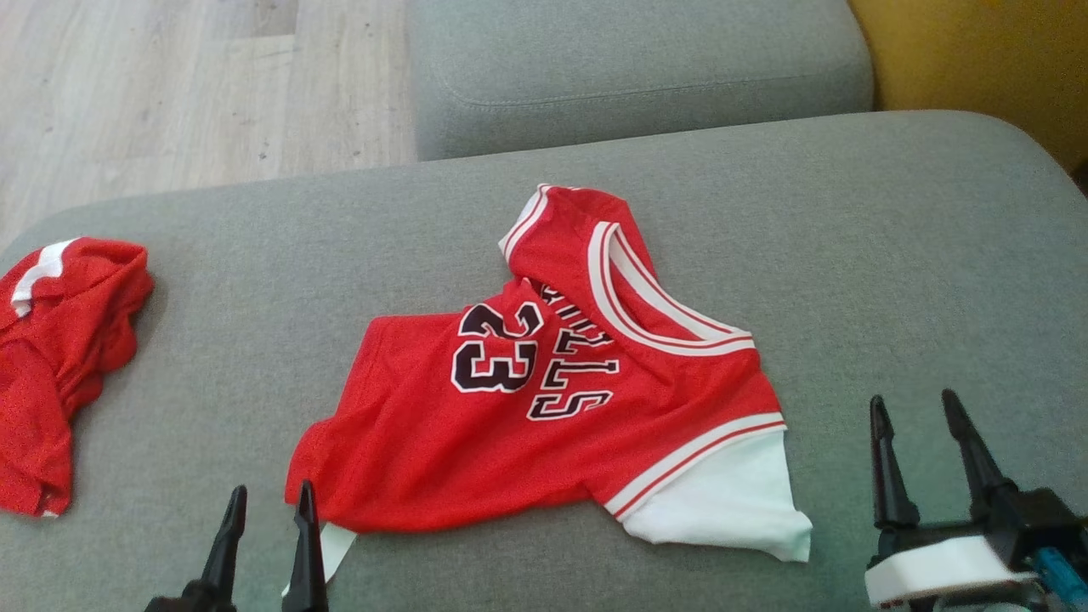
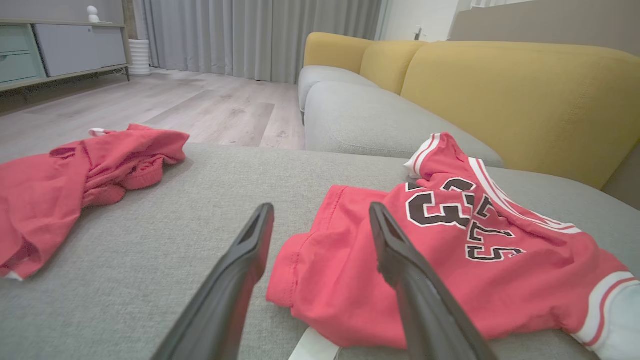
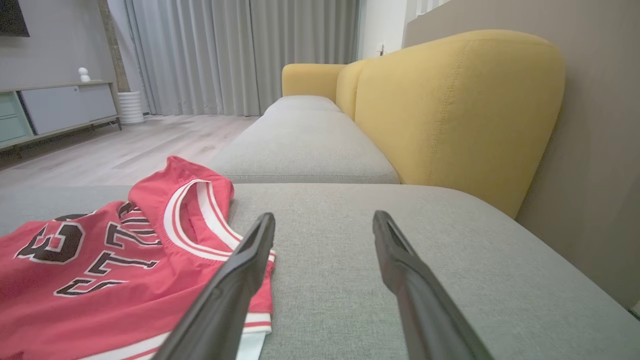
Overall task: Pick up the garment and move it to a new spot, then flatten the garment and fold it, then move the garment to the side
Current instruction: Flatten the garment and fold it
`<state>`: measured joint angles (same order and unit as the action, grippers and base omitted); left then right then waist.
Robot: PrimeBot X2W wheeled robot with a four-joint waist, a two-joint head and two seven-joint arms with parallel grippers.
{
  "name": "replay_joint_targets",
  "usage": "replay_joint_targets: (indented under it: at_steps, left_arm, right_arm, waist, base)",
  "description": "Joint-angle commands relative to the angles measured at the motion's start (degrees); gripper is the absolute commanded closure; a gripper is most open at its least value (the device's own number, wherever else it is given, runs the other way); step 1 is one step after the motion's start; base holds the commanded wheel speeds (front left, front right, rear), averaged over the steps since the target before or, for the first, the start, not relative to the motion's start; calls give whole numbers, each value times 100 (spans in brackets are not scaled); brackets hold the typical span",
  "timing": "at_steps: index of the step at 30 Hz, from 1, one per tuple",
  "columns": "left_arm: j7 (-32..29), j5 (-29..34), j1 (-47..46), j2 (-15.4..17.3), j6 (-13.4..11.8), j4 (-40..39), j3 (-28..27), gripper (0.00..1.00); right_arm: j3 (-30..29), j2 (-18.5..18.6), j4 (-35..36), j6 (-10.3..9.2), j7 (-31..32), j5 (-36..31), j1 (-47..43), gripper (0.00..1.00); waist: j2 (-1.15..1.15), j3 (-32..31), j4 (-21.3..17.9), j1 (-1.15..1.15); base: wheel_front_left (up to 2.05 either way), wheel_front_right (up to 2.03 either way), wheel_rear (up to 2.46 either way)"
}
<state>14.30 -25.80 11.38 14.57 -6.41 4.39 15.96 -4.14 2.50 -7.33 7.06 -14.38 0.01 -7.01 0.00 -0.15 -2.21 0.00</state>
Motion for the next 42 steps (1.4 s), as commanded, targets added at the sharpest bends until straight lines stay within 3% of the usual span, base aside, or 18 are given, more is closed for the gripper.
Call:
replay_joint_targets:
  at_steps: [1,9,16,27,33,42]
  left_arm:
    - [69,163,-168,-67,90,-125,-355,0]
    - [69,935,-111,-753,865,43,-1182,0]
    - [70,1286,-169,-1007,1192,142,-1539,0]
    - [70,1562,-94,-1126,1333,328,-1746,0]
    - [-3,1819,-191,-918,1252,830,-1759,0]
    - [-495,1803,-624,-566,1286,1348,-1646,0]
  right_arm:
    - [161,38,129,43,-62,-33,67,0]
    - [305,38,23,43,-62,48,77,0]
    - [417,38,-31,43,-62,77,68,0]
    - [460,38,129,43,-62,277,221,0]
    - [711,38,-42,43,-22,478,285,0]
    - [1228,39,-833,43,980,353,321,0]
  waist:
    - [0,-7,38,0]
    - [0,29,130,0]
    - [0,37,142,0]
    - [0,59,121,0]
    - [0,165,74,0]
    - [0,488,-31,0]
  base:
    - [0,0,0]
    - [0,0,0]
    - [0,0,0]
    - [0,0,0]
    - [0,0,0]
    - [0,0,0]
